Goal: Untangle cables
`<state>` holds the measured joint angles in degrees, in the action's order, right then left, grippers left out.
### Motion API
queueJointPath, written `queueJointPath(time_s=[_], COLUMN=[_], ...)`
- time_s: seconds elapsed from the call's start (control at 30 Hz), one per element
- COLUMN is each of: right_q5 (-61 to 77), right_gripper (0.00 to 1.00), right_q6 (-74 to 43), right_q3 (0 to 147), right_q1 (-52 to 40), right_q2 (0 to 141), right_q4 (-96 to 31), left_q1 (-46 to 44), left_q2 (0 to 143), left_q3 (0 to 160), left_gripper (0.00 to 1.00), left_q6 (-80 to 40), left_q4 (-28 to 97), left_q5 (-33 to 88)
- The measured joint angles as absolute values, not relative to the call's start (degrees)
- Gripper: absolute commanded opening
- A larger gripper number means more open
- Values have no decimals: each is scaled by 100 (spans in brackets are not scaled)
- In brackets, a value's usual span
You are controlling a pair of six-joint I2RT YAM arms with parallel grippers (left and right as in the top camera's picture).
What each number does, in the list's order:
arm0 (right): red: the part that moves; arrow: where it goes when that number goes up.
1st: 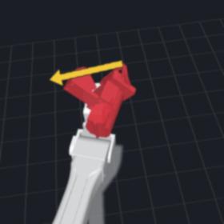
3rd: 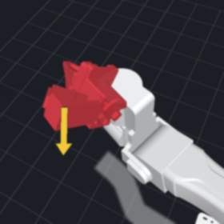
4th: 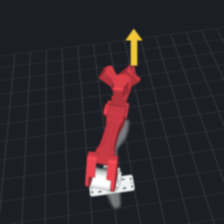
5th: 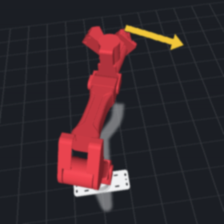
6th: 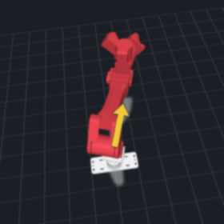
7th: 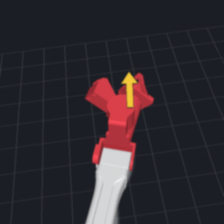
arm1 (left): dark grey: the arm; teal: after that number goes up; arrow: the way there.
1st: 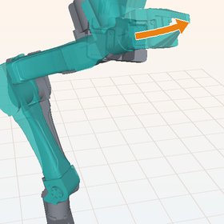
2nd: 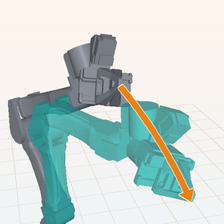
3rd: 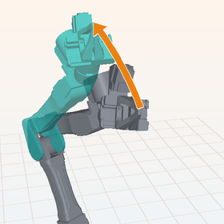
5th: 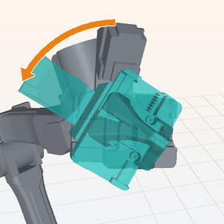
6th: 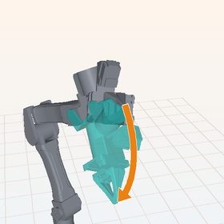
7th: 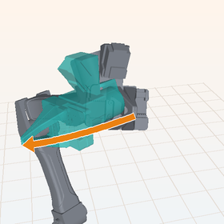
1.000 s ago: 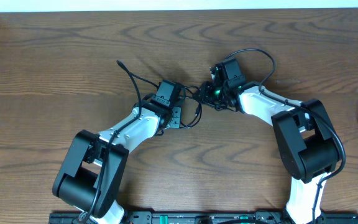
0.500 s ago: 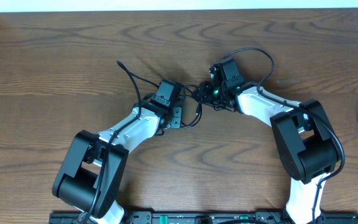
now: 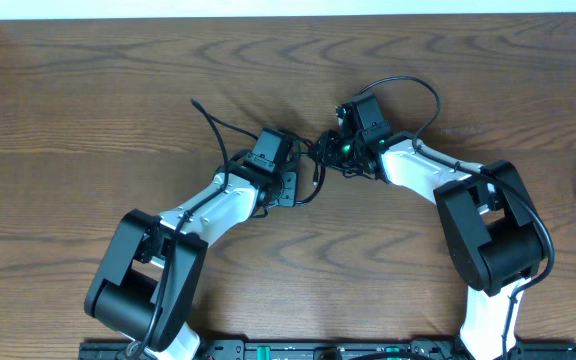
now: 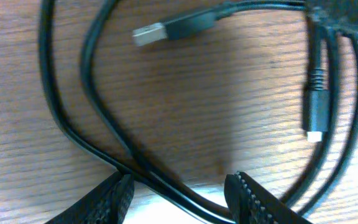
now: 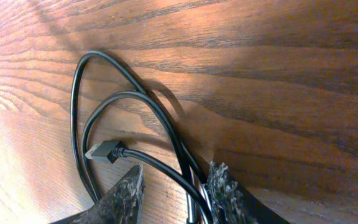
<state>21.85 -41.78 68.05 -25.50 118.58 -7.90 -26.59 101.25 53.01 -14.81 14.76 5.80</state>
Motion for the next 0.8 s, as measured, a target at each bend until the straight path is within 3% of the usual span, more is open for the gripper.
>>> queueJointPath(time_s=[0.8], right_q5=[2294], right_gripper=[34], right_q6=[-4390], right_q3=[6978], right_q1=[-2655], right_q2=[11712], right_q4=[-2187], left_q1=[-2685], left_q2=[10125], left_q3=[5301], left_gripper=[53], left_q6=[-1518], left_q4=[1409], left_q5=[740])
